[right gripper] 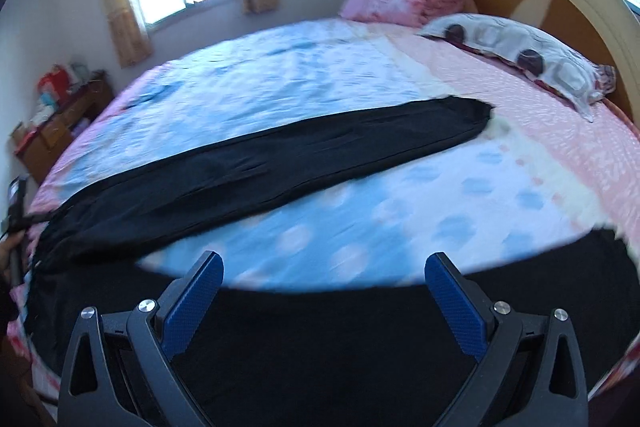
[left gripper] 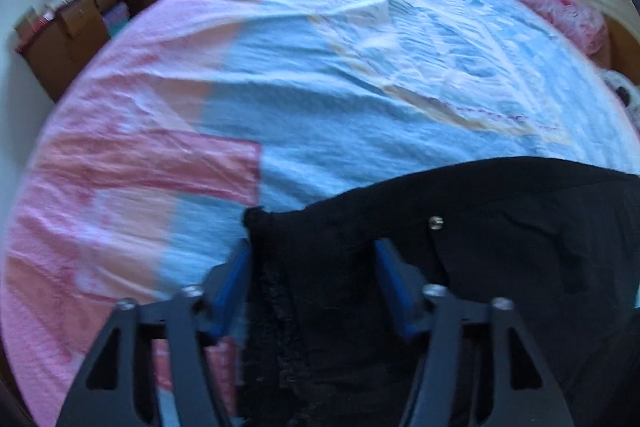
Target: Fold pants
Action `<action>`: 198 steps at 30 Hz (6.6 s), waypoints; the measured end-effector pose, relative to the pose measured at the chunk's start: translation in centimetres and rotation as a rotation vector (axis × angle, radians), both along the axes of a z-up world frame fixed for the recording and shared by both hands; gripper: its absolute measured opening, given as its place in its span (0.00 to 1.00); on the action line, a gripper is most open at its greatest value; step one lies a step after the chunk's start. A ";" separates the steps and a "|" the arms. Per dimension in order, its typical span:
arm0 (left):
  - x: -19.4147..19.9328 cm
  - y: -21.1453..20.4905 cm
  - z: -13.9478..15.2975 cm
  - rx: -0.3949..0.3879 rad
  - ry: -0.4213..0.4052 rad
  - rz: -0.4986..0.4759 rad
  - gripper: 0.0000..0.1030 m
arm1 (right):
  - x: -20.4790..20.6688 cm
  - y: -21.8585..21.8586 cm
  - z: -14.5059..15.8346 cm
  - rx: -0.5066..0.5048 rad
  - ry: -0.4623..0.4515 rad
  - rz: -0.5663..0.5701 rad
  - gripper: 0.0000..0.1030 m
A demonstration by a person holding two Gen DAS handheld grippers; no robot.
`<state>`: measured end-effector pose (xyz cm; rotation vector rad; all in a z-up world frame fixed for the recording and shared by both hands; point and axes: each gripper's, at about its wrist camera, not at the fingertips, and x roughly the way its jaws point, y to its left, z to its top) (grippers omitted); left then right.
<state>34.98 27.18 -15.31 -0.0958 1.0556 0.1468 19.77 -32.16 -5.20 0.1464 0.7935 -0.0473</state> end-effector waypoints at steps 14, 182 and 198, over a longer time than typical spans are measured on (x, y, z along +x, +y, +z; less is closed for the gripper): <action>1.1 -0.4 -0.3 0.020 0.022 -0.039 0.54 | 20.0 -15.4 0.7 -0.028 0.170 -0.142 0.56; -21.4 -34.6 -0.7 -0.129 -0.239 -0.716 0.89 | -12.8 -17.2 4.3 0.478 -0.218 -0.146 0.05; -21.7 -35.3 -1.2 -0.065 -0.252 -0.757 0.98 | -17.0 -22.9 -4.1 0.564 -0.120 -0.264 0.05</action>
